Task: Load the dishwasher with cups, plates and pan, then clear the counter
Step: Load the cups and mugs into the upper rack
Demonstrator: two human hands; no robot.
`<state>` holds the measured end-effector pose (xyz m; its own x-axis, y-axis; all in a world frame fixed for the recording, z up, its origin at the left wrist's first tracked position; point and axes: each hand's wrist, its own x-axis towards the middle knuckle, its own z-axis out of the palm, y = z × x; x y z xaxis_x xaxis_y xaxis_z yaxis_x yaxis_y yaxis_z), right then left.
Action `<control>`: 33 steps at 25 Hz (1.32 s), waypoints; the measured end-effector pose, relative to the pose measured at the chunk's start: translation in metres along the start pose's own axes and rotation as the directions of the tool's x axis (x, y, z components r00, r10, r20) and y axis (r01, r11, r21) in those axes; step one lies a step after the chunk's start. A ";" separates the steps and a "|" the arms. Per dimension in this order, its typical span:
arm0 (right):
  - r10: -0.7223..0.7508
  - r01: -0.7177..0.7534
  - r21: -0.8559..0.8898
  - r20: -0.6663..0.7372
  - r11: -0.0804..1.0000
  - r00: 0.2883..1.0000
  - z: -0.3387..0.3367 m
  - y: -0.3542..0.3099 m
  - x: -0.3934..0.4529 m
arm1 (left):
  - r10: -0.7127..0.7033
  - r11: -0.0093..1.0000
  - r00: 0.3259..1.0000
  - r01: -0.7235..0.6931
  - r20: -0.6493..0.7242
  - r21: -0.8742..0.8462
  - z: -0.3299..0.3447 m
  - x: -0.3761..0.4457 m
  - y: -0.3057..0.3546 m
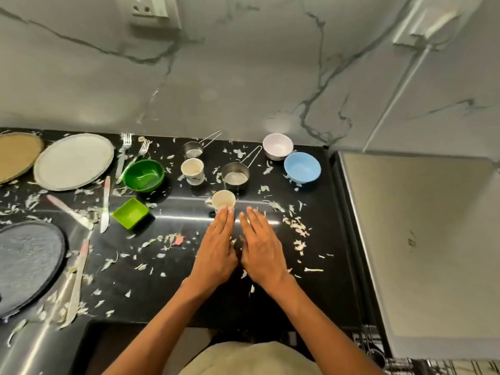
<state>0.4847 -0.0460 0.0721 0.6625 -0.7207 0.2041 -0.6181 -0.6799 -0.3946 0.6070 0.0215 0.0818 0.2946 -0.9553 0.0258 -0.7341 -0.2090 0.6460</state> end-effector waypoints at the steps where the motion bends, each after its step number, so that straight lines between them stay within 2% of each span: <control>1: -0.009 0.009 -0.004 0.021 1.000 1.000 0.003 -0.005 0.009 | -0.030 1.000 0.999 0.030 -0.014 -0.006 -0.005 0.003 -0.007; 6: -0.036 0.044 -0.123 0.066 0.991 0.997 0.013 -0.017 0.052 | -0.129 0.991 0.991 0.128 -0.022 -0.040 -0.009 0.011 -0.033; 11: -0.034 0.030 -0.133 -0.028 0.991 0.999 0.024 -0.012 0.073 | -0.136 0.984 0.990 0.138 0.023 -0.114 -0.012 0.014 -0.046; 15: -0.015 0.016 0.007 -0.095 1.000 0.995 0.030 0.002 0.080 | -0.156 0.973 0.988 0.155 0.006 -0.169 -0.011 0.019 -0.049; 18: 0.116 -0.081 0.245 -0.130 0.966 0.985 0.029 0.012 0.077 | -0.144 0.955 0.989 0.130 -0.033 -0.268 -0.007 0.023 -0.047; 21: 0.320 -0.227 0.486 -0.117 0.844 0.940 0.022 0.020 0.070 | -0.148 0.901 0.974 0.062 -0.170 -0.428 -0.006 0.024 -0.034; 25: 0.499 -0.381 0.705 0.045 0.598 0.865 0.010 0.029 0.052 | -0.225 0.873 0.920 0.044 -0.322 -0.486 -0.002 0.021 -0.013; 27: 0.534 -0.441 0.776 0.161 0.450 0.830 0.006 0.035 0.041 | -0.261 0.859 0.921 0.086 -0.287 -0.504 0.001 0.022 -0.009; 30: 0.571 -0.500 0.854 0.342 0.143 0.747 -0.004 0.038 0.027 | -0.256 0.825 0.954 0.129 -0.160 -0.550 0.003 0.022 -0.004; 31: 0.569 -0.505 0.860 0.377 0.078 0.731 -0.008 0.039 0.021 | -0.244 0.823 0.959 0.127 -0.142 -0.554 0.004 0.022 0.000; 33: 0.567 -0.508 0.859 0.389 0.062 0.727 -0.018 0.039 0.010 | -0.230 0.823 0.962 0.110 -0.150 -0.557 0.006 0.020 0.009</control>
<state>0.4596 -0.0826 0.0744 0.2956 -0.8564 -0.4234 -0.0116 0.4399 -0.8980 0.6028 -0.0004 0.0836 0.5440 -0.8390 -0.0090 -0.2314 -0.1604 0.9595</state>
